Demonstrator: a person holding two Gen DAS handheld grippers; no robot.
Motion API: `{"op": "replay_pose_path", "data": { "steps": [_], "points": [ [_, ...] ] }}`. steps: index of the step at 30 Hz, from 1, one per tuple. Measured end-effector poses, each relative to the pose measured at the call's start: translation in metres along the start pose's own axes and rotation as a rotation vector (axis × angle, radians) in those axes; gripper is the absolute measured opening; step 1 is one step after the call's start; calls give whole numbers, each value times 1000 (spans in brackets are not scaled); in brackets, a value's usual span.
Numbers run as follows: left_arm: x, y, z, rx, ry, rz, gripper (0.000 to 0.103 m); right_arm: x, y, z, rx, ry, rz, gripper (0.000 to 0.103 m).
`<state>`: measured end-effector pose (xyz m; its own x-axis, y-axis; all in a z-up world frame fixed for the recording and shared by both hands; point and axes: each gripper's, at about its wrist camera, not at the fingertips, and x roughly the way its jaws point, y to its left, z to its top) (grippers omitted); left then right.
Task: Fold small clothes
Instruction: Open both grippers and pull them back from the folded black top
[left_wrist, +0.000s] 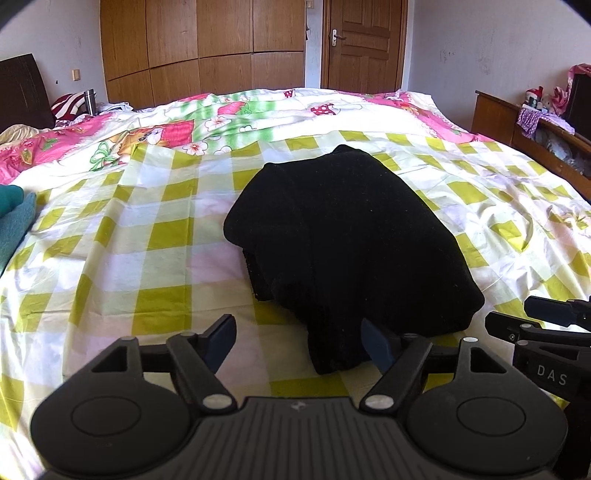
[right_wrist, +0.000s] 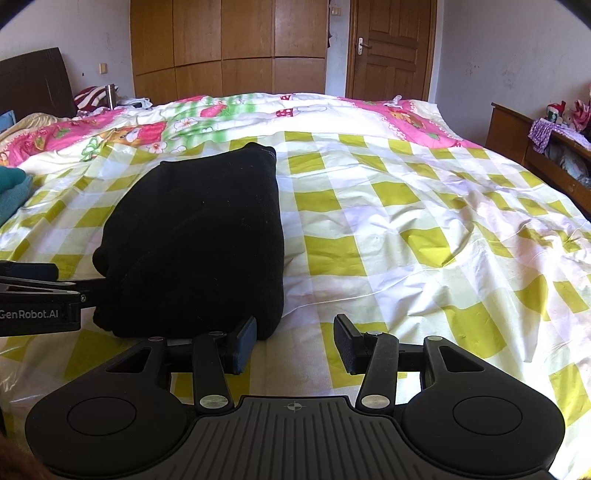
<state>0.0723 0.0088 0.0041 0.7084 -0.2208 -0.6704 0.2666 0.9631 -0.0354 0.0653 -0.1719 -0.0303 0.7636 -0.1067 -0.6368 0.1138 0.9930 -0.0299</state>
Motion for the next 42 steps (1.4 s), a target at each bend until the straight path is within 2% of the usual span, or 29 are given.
{"op": "replay_pose_path", "data": {
  "steps": [5, 13, 17, 21, 33, 42],
  "points": [
    [1, 1, -7, -5, 14, -7, 93, 0, 6, -4, -4, 2, -3, 46],
    [10, -6, -17, 52, 64, 57, 100, 0, 11, -12, -8, -1, -29, 47],
    [12, -6, -19, 48, 75, 50, 103, 2, 11, -17, -4, 6, -28, 47],
    [17, -7, -22, 40, 105, 35, 103, 4, 7, -21, 18, 22, -32, 47],
    [26, -17, -26, 82, 154, 67, 103, 9, 4, -26, 27, 42, -32, 49],
    [27, -17, -26, 77, 166, 54, 103, 10, 7, -28, 12, 40, -36, 49]
  ]
}}
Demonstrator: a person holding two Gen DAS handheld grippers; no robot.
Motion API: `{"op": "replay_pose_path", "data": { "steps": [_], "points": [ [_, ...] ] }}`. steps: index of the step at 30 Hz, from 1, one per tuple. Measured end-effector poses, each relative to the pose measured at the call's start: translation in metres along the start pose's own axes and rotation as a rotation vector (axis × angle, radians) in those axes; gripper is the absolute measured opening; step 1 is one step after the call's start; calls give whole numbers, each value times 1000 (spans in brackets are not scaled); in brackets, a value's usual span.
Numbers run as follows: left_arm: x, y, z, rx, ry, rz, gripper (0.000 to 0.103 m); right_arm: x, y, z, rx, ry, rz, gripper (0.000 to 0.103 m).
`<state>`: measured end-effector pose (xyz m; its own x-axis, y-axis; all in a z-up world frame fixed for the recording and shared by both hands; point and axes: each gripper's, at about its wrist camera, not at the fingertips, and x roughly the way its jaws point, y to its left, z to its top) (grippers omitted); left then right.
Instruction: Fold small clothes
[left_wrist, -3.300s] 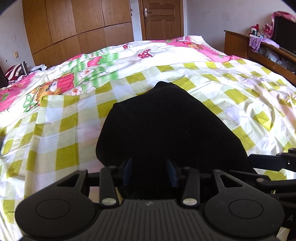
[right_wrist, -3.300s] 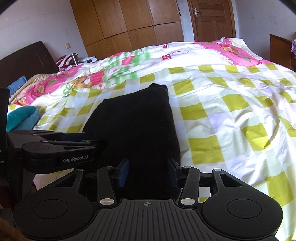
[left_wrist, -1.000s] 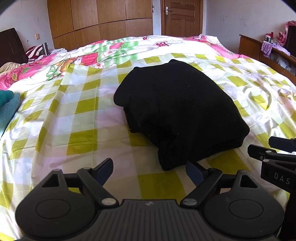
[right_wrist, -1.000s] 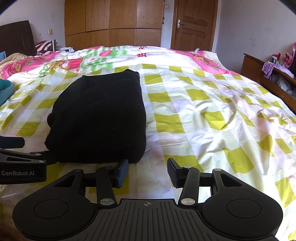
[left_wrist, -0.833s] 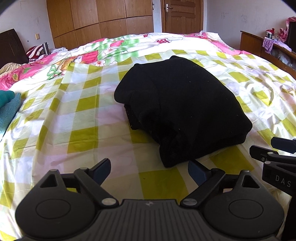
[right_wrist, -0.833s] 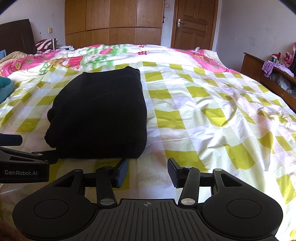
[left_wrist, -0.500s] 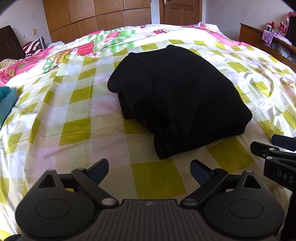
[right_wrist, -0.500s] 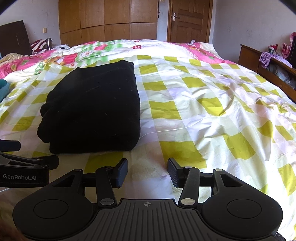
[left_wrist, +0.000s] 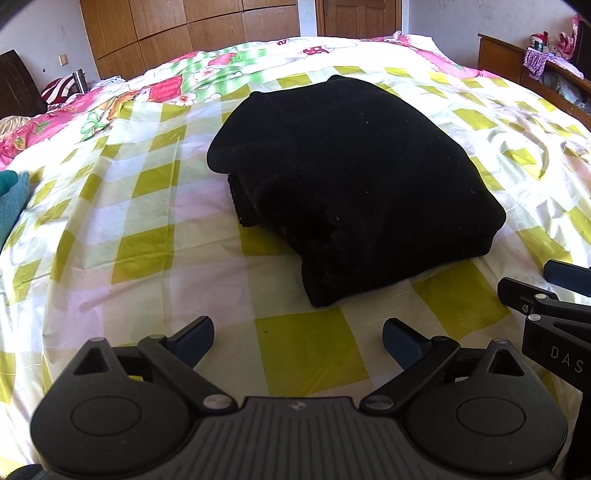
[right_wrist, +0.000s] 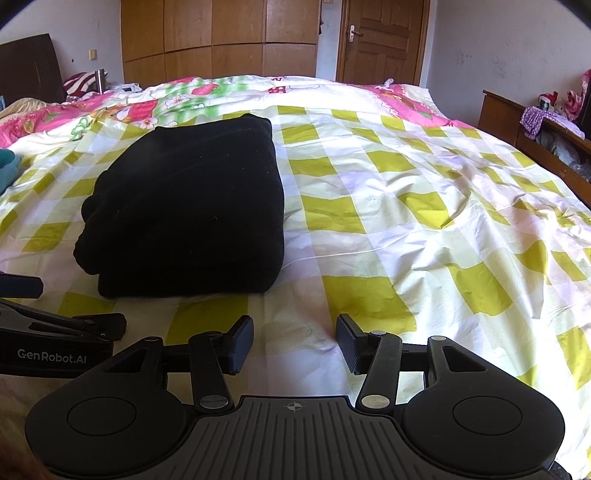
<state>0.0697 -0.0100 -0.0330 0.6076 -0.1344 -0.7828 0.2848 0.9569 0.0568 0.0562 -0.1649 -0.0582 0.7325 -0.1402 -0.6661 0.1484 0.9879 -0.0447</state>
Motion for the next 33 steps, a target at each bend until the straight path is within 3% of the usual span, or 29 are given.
{"op": "replay_pose_path", "data": {
  "steps": [33],
  "points": [
    [4, 1, 0, -22, 17, -9, 103, -1, 4, -2, -18, -4, 10, 51]
  ]
}}
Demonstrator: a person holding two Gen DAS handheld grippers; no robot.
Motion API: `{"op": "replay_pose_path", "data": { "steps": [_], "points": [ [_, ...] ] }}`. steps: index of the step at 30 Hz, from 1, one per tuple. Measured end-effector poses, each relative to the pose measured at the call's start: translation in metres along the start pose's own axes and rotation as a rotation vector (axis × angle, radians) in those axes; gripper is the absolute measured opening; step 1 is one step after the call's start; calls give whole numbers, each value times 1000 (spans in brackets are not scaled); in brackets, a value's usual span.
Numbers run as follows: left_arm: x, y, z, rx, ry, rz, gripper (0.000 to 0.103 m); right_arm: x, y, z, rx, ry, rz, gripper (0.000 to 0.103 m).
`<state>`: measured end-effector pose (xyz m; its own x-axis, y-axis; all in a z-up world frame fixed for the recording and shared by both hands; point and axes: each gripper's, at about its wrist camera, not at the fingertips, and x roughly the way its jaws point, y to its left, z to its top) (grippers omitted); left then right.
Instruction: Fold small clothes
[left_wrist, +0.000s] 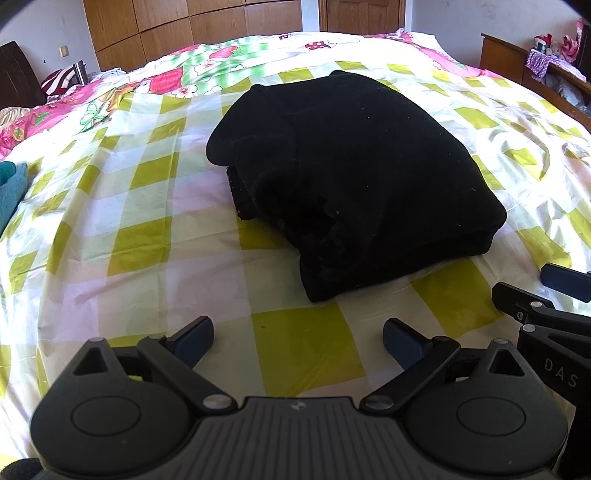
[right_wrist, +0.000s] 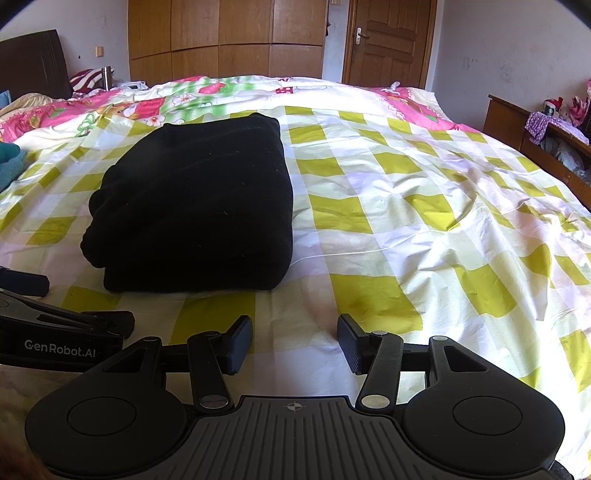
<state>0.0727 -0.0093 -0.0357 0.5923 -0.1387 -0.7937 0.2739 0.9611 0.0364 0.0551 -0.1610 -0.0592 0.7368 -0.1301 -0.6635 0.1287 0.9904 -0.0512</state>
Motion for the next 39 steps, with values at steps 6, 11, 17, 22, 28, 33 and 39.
{"op": "replay_pose_path", "data": {
  "steps": [6, 11, 17, 22, 28, 33, 39],
  "points": [
    [0, 0, 0, -1, 0, 2, 103, -3, 3, 0, -8, 3, 24, 51],
    [0, 0, 0, 0, 0, -1, 103, -4, 4, 0, -4, 3, 36, 51],
    [-2, -3, -1, 4, -6, -4, 103, -4, 5, -1, -10, 8, 31, 51],
    [-2, -2, -1, 2, -6, -7, 103, -3, 6, -1, -15, 9, 29, 51],
    [-3, -3, -1, 4, -5, -3, 103, -3, 6, -1, -14, 9, 29, 51],
    [-2, -4, 0, 5, 1, 1, 103, -3, 6, -2, -18, 11, 28, 51],
    [-2, -5, -1, 7, -1, 7, 103, -2, 6, -3, -17, 11, 29, 51]
  ]
}}
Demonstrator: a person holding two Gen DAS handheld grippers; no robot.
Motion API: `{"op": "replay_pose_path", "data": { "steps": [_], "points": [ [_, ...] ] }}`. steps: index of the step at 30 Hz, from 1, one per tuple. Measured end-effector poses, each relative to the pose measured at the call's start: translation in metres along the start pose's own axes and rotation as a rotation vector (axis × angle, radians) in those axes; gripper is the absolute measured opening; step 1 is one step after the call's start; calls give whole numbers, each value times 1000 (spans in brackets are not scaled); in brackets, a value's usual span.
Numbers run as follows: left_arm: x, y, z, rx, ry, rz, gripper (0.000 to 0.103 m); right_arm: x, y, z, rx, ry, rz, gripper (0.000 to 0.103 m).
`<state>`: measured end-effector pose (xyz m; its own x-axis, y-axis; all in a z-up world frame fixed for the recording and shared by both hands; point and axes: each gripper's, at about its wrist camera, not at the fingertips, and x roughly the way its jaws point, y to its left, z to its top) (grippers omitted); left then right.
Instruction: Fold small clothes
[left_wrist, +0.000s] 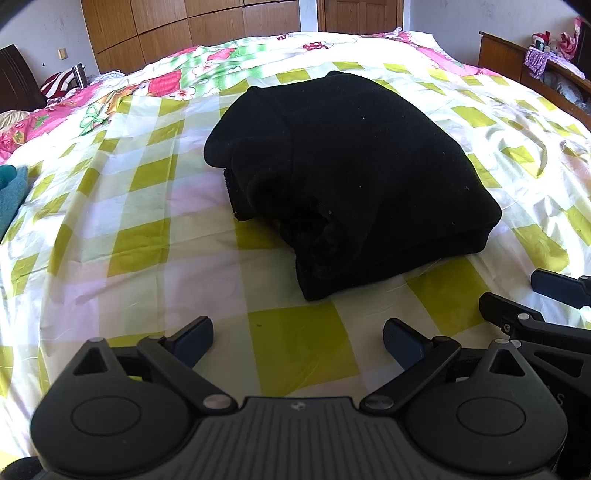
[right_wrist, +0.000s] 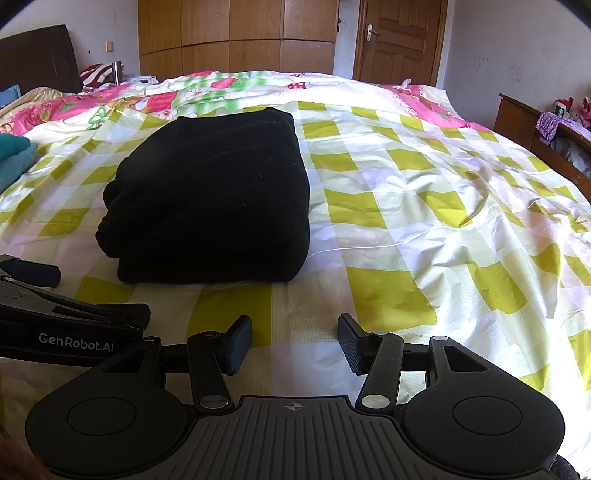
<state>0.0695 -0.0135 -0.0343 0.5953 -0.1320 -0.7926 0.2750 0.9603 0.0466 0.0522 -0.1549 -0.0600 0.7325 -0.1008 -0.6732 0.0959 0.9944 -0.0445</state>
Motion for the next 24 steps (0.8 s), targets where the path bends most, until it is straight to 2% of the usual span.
{"op": "replay_pose_path", "data": {
  "steps": [24],
  "points": [
    [-1, -1, -1, 7, -1, 10, 103, 1, 0, -1, -3, 1, -1, 51]
  ]
}}
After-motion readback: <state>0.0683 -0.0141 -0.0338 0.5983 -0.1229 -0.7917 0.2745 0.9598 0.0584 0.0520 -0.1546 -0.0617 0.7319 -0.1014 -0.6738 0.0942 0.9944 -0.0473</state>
